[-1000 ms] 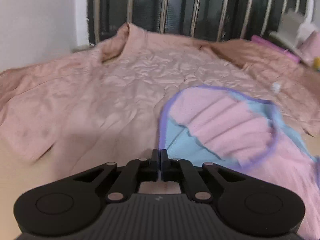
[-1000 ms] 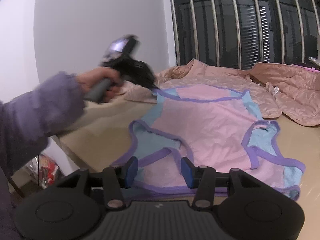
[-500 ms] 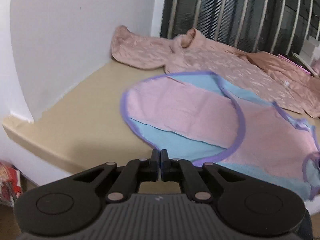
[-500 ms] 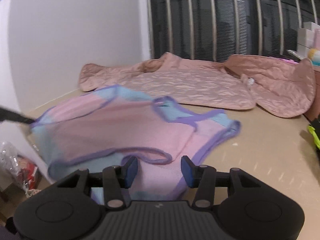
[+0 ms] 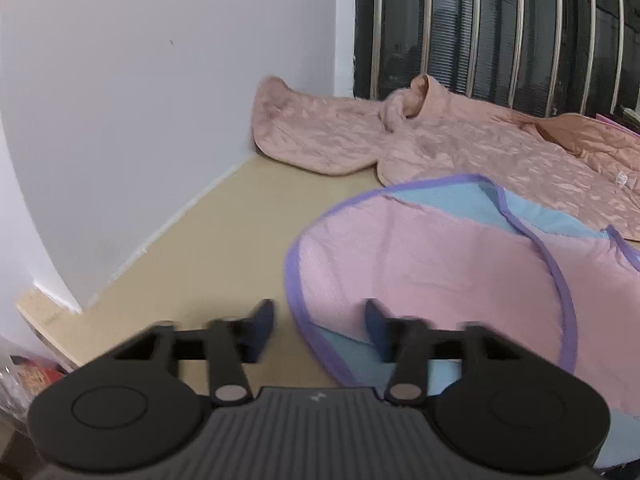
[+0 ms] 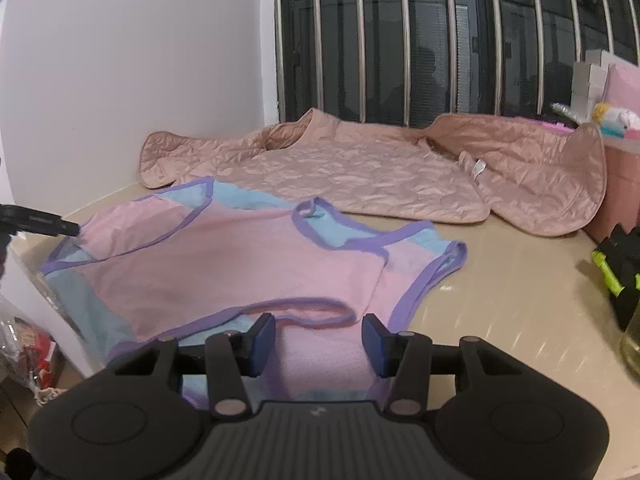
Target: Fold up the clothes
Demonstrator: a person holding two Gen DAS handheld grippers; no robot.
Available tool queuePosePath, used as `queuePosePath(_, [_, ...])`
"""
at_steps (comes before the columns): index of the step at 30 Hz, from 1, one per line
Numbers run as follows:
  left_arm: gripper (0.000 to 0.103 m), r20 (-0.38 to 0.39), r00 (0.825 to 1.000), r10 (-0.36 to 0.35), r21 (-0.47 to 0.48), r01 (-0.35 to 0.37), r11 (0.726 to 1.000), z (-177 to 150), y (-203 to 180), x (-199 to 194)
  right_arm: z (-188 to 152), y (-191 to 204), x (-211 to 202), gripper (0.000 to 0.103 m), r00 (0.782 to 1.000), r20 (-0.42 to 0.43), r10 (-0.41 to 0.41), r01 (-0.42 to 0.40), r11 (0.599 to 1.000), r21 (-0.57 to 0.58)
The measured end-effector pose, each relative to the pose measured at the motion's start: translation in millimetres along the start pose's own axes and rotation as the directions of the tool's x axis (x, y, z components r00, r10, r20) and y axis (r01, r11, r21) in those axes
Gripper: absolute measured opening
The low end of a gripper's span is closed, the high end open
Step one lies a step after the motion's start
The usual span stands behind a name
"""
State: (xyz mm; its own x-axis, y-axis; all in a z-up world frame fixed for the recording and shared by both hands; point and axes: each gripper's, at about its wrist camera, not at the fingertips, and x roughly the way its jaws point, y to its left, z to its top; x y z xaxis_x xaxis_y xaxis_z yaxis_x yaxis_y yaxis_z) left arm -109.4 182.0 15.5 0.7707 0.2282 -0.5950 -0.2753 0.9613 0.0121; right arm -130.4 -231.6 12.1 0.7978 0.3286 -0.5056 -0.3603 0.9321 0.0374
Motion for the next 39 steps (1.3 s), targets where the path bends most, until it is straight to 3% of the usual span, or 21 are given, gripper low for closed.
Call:
queuePosePath(1, [0.010,0.007,1.000,-0.001,0.012,0.001,1.000,-2,-3,-3,0,-1,0,0.045,1.000,-0.002,-0.008,0.008,1.000,0.002])
queuePosePath(2, [0.007,0.012,1.000,-0.002,0.024,0.001,1.000,-3,-6,-5,0,-3,1,0.045,1.000,-0.005,-0.016,0.017,1.000,0.005])
queuePosePath(5, [0.007,0.011,1.000,0.005,0.049,-0.006,0.999,-15,-11,-16,0,-7,2,0.043,0.999,-0.012,-0.041,0.041,0.999,0.011])
queuePosePath(7, [0.007,0.002,1.000,0.004,0.055,-0.004,0.998,-21,-11,-25,0,-10,3,0.033,0.998,-0.017,-0.058,0.058,0.998,0.016])
queuePosePath(9, [0.008,-0.009,1.000,-0.010,0.042,0.011,0.999,-26,-11,-35,0,-12,4,0.033,0.997,-0.022,-0.074,0.074,0.997,0.020])
queuePosePath(11, [0.010,-0.020,0.999,-0.034,0.032,0.035,0.999,-27,-13,-45,2,-20,5,0.033,0.996,-0.025,-0.083,0.084,0.996,0.040])
queuePosePath(14, [0.021,0.041,0.997,-0.071,0.020,0.071,0.997,-10,-13,-62,11,-23,4,0.033,0.995,-0.030,-0.094,0.095,0.995,0.042])
queuePosePath(16, [0.043,0.079,0.985,-0.152,0.037,0.150,0.988,13,-18,-66,23,-24,0,0.035,0.998,-0.007,-0.068,0.068,0.996,0.058])
queuePosePath(18, [0.045,0.063,0.966,-0.250,0.102,0.243,0.965,37,-34,-54,44,-26,-2,0.039,0.999,0.028,-0.017,0.014,0.997,0.080])
queuePosePath(19, [0.045,0.049,0.959,-0.280,0.142,0.271,0.952,47,-48,-45,56,-25,1,0.047,0.999,0.034,0.002,-0.005,0.996,0.090])
queuePosePath(22, [0.045,-0.006,0.941,-0.338,0.254,0.328,0.910,62,-101,-12,89,-24,33,0.048,0.998,0.014,0.054,-0.055,0.994,0.098])
queuePosePath(24, [0.045,-0.043,0.932,-0.359,0.276,0.357,0.892,63,-125,10,107,-23,60,0.048,0.996,-0.015,0.087,-0.085,0.990,0.110])
queuePosePath(27, [0.031,-0.088,0.933,-0.349,0.286,0.359,0.889,62,-152,40,126,-14,110,0.047,0.989,-0.097,0.116,-0.105,0.989,0.108])
queuePosePath(28, [0.022,-0.090,0.935,-0.343,0.276,0.354,0.894,61,-154,47,129,-10,124,0.047,0.987,-0.121,0.101,-0.090,0.992,0.090])
queuePosePath(30, [0.017,-0.105,0.932,-0.348,0.233,0.363,0.902,58,-151,54,130,3,149,0.046,0.982,-0.179,0.059,-0.054,0.998,0.033])
queuePosePath(32, [0.017,-0.121,0.927,-0.354,0.201,0.372,0.906,55,-147,63,125,9,168,0.023,0.974,-0.222,0.033,-0.031,0.999,0.012])
queuePosePath(33, [0.017,-0.125,0.928,-0.351,0.197,0.370,0.908,52,-144,65,124,9,171,0.005,0.976,-0.218,0.023,-0.022,1.000,0.008])
queuePosePath(37, [0.018,-0.118,0.923,-0.366,0.172,0.382,0.908,51,-137,68,125,-4,165,0.004,0.986,-0.165,0.009,0.002,0.998,0.070])
queuePosePath(39, [0.018,-0.114,0.925,-0.362,0.166,0.377,0.911,52,-137,68,123,-14,168,0.005,0.983,-0.179,0.028,-0.008,0.993,0.114])
